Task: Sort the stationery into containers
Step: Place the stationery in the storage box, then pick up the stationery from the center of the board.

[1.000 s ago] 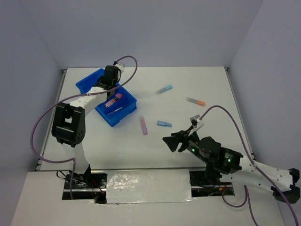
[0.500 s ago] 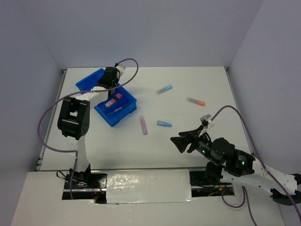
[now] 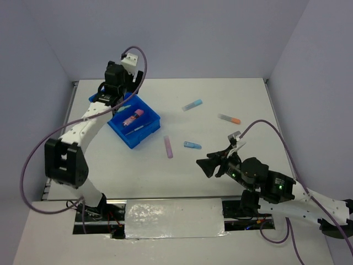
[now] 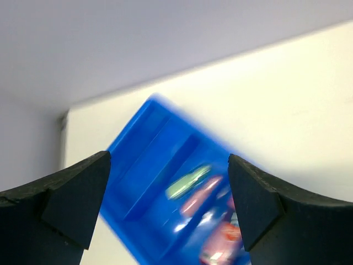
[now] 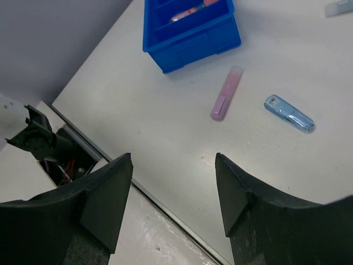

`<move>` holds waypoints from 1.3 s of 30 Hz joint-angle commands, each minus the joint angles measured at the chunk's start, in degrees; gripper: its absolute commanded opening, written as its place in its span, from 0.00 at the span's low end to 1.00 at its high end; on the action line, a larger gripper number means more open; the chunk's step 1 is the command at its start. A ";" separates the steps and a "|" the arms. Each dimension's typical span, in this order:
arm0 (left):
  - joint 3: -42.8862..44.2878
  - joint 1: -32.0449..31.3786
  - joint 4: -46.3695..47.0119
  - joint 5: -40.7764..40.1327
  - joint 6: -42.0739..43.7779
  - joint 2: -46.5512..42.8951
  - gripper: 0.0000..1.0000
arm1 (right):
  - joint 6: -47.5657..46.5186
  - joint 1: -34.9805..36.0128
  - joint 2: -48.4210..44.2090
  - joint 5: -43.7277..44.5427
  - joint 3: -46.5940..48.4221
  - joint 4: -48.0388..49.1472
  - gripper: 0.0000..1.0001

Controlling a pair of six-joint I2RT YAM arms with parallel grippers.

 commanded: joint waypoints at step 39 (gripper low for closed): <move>11.50 -29.55 -26.95 45.17 27.66 24.46 0.80 | 1.42 0.37 -3.86 -5.92 12.56 -7.49 0.69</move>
